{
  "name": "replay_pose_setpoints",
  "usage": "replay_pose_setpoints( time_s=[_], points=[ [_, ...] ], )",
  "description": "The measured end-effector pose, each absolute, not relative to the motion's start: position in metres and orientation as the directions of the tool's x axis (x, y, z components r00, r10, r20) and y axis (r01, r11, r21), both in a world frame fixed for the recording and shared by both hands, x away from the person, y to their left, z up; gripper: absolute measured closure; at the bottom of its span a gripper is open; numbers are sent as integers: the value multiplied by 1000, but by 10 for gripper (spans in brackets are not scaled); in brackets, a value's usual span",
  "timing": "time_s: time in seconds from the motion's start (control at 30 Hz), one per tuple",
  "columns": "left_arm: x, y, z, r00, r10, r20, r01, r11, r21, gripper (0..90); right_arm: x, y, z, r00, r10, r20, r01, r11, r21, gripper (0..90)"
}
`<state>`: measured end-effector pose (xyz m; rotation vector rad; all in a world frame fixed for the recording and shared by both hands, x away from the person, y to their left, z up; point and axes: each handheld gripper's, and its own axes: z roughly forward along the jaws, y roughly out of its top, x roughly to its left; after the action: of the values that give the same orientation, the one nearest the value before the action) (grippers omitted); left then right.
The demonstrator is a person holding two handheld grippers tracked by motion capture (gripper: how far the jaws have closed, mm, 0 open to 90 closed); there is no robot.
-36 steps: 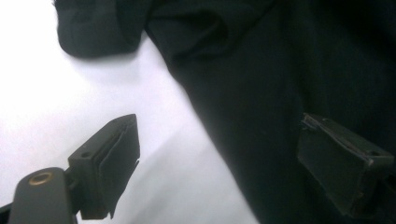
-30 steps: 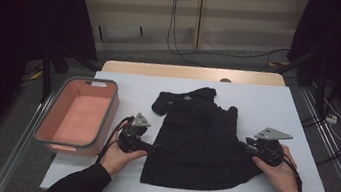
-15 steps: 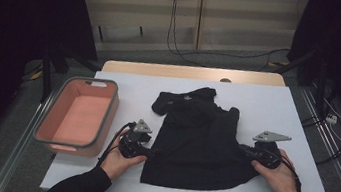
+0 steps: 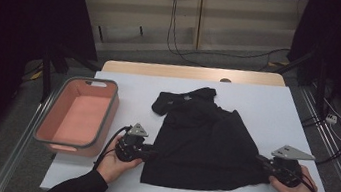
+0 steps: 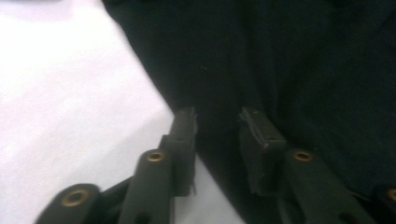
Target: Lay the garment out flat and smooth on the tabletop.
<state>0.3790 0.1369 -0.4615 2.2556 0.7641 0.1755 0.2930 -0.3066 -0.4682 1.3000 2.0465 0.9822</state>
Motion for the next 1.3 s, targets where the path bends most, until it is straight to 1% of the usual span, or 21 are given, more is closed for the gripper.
replay_pose_setpoints(
  time_s=[0.07, 0.1, 0.13, 0.17, 0.2, 0.27, 0.47, 0.6, 0.9, 1.03, 1.1, 1.13, 1.2, 1.23, 1.27, 1.3],
  points=[
    [379, 137, -461, 818, 565, -103, 471, -557, 683, 732, 286, -313, -469, -387, 921, -38, 541, 260, 800, 890],
    [378, 136, -461, 819, 562, -112, 476, -558, 680, 767, 284, -316, -469, -382, 924, -35, 540, 254, 803, 890],
    [377, 136, -461, 821, 561, -108, 473, -561, 679, 774, 282, -318, -468, -378, 925, -37, 538, 253, 804, 890],
    [376, 135, -461, 823, 556, -119, 477, -561, 677, 799, 280, -320, -468, -372, 927, -37, 536, 247, 807, 889],
    [376, 135, -462, 827, 547, -130, 477, -562, 676, 856, 278, -321, -468, -370, 928, -35, 536, 243, 809, 889],
    [374, 134, -461, 830, 543, -125, 473, -568, 673, 878, 276, -324, -468, -366, 930, -33, 538, 240, 808, 889],
    [369, 140, -457, 826, 548, -134, 483, -565, 669, 890, 279, -325, -470, -369, 928, -38, 533, 245, 810, 884],
    [364, 151, -448, 810, 573, -129, 485, -529, 697, 892, 282, -321, -473, -389, 921, -32, 533, 254, 807, 877],
    [362, 172, -443, 764, 636, -111, 512, -492, 704, 894, 283, -312, -472, -413, 910, -34, 526, 268, 807, 865],
    [361, 179, -445, 775, 618, -130, 505, -483, 715, 891, 283, -311, -471, -421, 907, -28, 528, 270, 805, 850],
    [361, 178, -445, 783, 608, -129, 495, -484, 721, 876, 283, -309, -471, -431, 902, -32, 518, 276, 809, 822],
    [359, 176, -445, 789, 602, -120, 482, -487, 728, 857, 284, -308, -470, -439, 898, -29, 516, 278, 810, 795],
    [357, 174, -443, 802, 587, -109, 459, -489, 741, 700, 283, -305, -468, -457, 889, -36, 501, 291, 815, 738],
    [355, 173, -442, 806, 585, -92, 444, -494, 747, 649, 282, -302, -466, -466, 884, -42, 486, 295, 823, 699],
    [353, 171, -441, 810, 582, -72, 427, -502, 752, 620, 281, -300, -463, -469, 883, -39, 475, 289, 831, 670],
    [350, 168, -440, 813, 579, -65, 417, -500, 759, 589, 280, -297, -461, -478, 877, -38, 464, 289, 837, 663]
  ],
)
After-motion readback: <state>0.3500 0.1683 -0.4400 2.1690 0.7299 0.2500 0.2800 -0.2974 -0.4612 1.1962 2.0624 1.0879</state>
